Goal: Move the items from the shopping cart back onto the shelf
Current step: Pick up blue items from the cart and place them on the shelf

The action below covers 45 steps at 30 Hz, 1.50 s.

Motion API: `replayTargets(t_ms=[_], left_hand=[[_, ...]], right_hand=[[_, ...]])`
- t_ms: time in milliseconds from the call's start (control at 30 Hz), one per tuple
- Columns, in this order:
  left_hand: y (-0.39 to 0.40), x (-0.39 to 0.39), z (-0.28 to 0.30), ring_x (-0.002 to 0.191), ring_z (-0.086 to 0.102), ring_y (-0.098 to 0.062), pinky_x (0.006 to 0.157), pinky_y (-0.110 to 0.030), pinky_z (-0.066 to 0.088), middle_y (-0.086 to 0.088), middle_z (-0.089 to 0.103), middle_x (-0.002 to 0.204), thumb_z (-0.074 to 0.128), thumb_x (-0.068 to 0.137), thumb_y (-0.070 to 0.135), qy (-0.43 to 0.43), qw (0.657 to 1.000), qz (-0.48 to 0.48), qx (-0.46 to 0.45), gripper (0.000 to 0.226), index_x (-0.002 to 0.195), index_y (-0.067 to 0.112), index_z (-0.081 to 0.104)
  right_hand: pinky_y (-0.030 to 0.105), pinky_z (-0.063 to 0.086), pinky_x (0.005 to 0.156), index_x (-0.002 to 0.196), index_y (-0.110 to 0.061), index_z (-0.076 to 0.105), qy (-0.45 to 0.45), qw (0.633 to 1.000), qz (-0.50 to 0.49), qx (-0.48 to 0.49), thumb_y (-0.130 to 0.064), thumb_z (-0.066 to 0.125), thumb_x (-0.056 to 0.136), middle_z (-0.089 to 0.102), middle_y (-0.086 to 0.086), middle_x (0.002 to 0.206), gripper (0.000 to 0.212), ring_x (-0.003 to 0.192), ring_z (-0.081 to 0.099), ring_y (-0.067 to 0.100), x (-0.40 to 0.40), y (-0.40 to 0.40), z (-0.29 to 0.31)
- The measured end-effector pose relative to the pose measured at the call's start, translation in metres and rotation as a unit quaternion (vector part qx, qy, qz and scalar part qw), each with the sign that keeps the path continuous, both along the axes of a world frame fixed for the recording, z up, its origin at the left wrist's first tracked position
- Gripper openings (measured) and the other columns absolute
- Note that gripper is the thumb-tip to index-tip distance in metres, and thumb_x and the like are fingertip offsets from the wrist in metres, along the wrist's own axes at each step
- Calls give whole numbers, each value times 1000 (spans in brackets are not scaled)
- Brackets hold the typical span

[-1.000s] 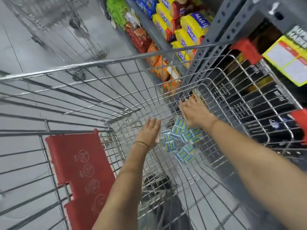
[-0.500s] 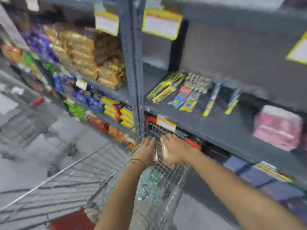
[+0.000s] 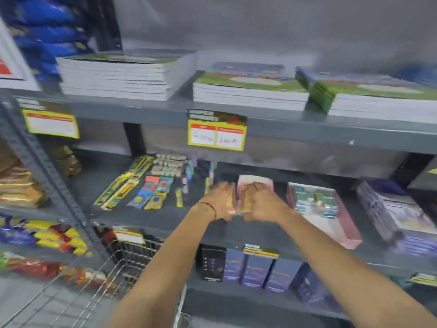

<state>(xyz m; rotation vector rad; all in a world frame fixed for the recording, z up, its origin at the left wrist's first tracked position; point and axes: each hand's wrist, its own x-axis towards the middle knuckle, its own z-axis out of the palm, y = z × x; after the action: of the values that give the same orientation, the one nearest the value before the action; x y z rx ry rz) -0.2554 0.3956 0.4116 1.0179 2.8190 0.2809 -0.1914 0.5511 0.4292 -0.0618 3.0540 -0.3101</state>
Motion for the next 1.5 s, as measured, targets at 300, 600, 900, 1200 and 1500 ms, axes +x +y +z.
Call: replayTargets(t_ms=[300, 600, 900, 1200, 1500], left_hand=[[86, -47, -14, 135, 34, -26, 111, -31, 31, -10, 32, 146, 79, 65, 17, -40, 999, -12, -9, 91, 141, 13, 29], [91, -60, -27, 145, 13, -30, 119, -34, 17, -13, 2, 159, 62, 83, 6, -64, 996, -13, -62, 84, 149, 10, 8], [-24, -30, -38, 147, -6, -26, 121, -34, 4, -13, -9, 159, 73, 75, 43, -4, 994, 107, 4, 114, 147, 2, -5], [-240, 70, -96, 147, 0, -27, 120, -34, 7, -14, -1, 159, 56, 93, 15, -21, 953, 303, 1, 80, 148, 1, -1], [-361, 202, -260, 147, -2, -31, 122, -39, 7, -18, -2, 159, 67, 83, 35, -209, 856, 473, 8, 101, 147, 0, -2]], right_hand=[[35, 41, 105, 116, -8, 58, -5, 996, 48, 74, -46, 53, 72, 62, 14, 118, 58, 111, 55, 32, -49, 64, -35], [36, 31, 115, 137, -11, 41, -9, 999, 31, 27, -43, 51, 80, 48, 13, 142, 66, 132, 43, 25, -67, 66, -41], [29, 2, 120, 149, 0, 10, 35, 997, 66, -2, -19, 55, 89, 7, 16, 161, 78, 150, 5, 24, -49, -6, -45], [27, 2, 120, 151, -4, 11, -27, 961, 274, -4, -11, 43, 94, 6, 11, 162, 66, 149, 6, 21, -8, -213, -97], [32, 14, 121, 150, -5, 15, -154, 890, 421, 80, -6, 43, 93, 14, 11, 161, 64, 148, 14, 21, 42, -369, -235]])
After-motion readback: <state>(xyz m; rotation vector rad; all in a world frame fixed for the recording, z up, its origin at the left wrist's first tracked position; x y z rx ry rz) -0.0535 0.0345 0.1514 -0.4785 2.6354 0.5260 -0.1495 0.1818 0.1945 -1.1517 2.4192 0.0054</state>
